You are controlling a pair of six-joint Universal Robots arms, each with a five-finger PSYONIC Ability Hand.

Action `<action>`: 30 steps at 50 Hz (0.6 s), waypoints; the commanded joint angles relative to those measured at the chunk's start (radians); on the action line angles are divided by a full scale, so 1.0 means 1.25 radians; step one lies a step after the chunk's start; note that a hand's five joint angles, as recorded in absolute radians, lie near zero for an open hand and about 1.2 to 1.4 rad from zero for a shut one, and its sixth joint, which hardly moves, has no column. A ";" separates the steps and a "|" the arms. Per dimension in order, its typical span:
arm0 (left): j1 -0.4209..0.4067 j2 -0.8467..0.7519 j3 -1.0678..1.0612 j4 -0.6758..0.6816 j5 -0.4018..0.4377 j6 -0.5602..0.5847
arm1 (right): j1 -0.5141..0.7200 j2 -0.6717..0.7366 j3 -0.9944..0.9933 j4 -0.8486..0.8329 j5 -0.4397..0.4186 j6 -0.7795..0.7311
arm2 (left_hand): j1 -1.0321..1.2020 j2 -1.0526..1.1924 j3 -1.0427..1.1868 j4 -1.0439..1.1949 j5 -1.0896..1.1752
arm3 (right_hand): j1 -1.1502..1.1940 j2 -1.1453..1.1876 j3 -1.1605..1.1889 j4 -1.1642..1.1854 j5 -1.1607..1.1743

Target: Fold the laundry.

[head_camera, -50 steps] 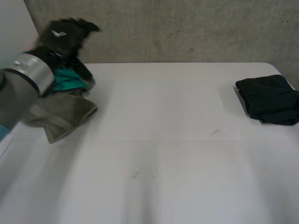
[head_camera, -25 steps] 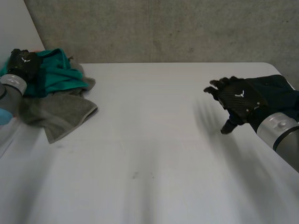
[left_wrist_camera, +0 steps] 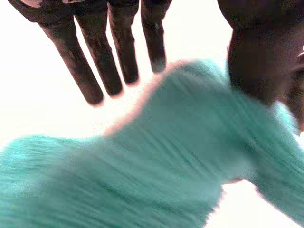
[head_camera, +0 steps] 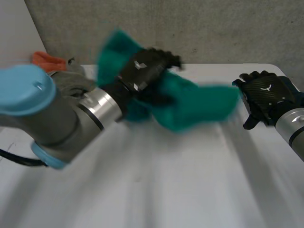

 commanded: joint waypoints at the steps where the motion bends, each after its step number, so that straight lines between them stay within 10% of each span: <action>1: -0.027 -0.024 0.002 -0.030 -0.025 0.048 | -0.002 0.001 -0.003 0.001 0.001 0.009 | -0.152 -0.226 -0.229 -0.227 -0.210 | -0.019 -0.035 -0.031 -0.047 -0.054; 11: 0.057 0.044 -0.008 -0.113 -0.178 0.078 | 0.003 0.001 -0.056 0.100 -0.011 0.003 | -0.143 -0.216 -0.220 -0.218 -0.201 | -0.019 -0.035 -0.031 -0.047 -0.054; 21: 0.036 -0.046 0.020 -0.144 -0.181 0.107 | -0.003 0.067 -0.203 0.453 -0.011 -0.030 | -0.126 -0.200 -0.204 -0.201 -0.185 | -0.019 -0.035 -0.031 -0.047 -0.054; 30: -0.044 -0.243 0.213 -0.179 -0.171 0.239 | 0.007 0.079 -0.147 0.459 0.004 -0.052 | -0.126 -0.200 -0.204 -0.201 -0.185 | -0.019 -0.035 -0.031 -0.047 -0.054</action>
